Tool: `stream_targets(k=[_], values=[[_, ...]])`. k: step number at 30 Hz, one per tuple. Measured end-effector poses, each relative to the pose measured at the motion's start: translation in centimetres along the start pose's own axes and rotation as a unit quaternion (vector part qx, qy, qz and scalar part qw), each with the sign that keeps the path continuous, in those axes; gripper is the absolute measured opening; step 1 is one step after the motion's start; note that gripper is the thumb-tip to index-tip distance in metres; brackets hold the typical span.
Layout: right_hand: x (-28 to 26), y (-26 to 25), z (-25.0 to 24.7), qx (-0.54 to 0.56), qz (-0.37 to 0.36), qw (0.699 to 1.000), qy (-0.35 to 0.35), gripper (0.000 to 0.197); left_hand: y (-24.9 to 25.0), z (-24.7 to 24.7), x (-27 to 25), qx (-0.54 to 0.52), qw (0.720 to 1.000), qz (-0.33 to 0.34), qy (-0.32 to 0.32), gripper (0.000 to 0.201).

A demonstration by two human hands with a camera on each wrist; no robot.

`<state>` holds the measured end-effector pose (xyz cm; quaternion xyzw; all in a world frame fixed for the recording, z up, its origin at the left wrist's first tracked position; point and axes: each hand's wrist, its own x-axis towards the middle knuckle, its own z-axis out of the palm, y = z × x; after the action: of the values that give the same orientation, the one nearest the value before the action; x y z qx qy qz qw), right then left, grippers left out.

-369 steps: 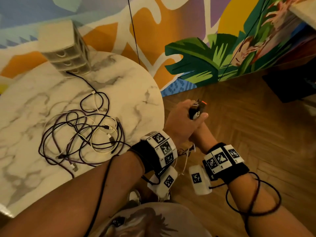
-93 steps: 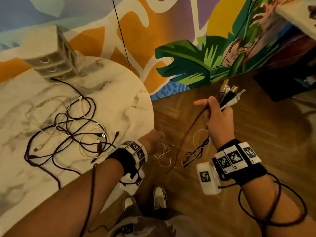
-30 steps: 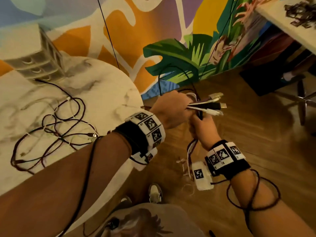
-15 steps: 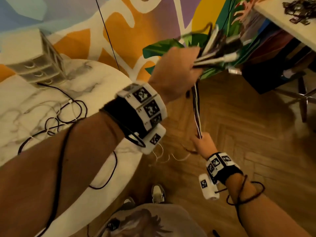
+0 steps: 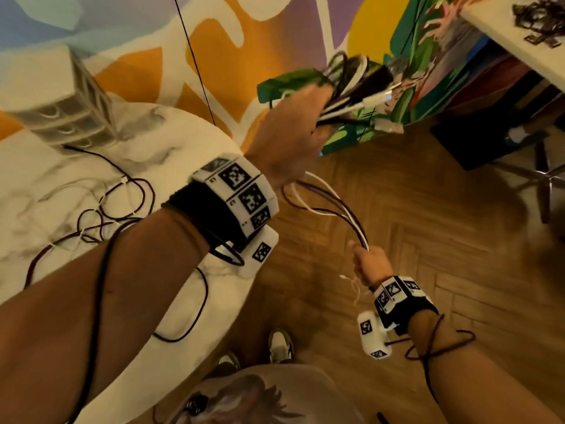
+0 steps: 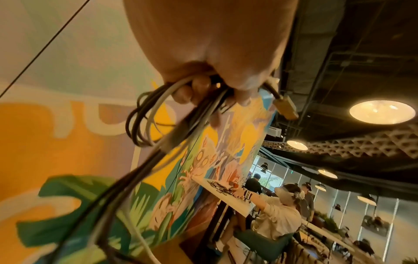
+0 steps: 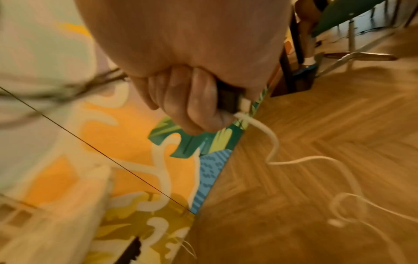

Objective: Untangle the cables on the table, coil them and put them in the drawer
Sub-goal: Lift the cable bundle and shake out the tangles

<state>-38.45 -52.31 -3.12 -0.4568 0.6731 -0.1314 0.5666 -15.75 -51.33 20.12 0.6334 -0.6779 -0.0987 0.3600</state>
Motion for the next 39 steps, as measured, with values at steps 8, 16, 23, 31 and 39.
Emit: stream_targets(k=[8,16,23,31,39], values=[[-5.2,-9.1,-0.9,0.069,-0.138,0.988,-0.029,0.045,-0.8,4.4,-3.1,-0.011,0.991,-0.065,-0.120,0.012],[-10.7,-15.1,-1.1,-0.003,-0.257,0.963,-0.082,0.023,1.3,4.5,-2.6,-0.140,0.972,-0.152,-0.109,0.024],[-11.8,-16.9,-0.6,-0.095,-0.347,0.931,-0.054,0.025,1.6,3.2,-0.8,-0.136,0.960,-0.226,-0.093,0.044],[-9.7,-14.9,2.3,-0.002,-0.312,0.941,-0.133,0.037,1.2,3.0,-0.6,-0.107,0.976,-0.180,-0.055,0.016],[-6.0,-10.7,0.0,-0.045,-0.261,0.964,0.016,0.044,-2.1,0.7,-0.4,-0.114,0.965,-0.235,-0.010,0.032]])
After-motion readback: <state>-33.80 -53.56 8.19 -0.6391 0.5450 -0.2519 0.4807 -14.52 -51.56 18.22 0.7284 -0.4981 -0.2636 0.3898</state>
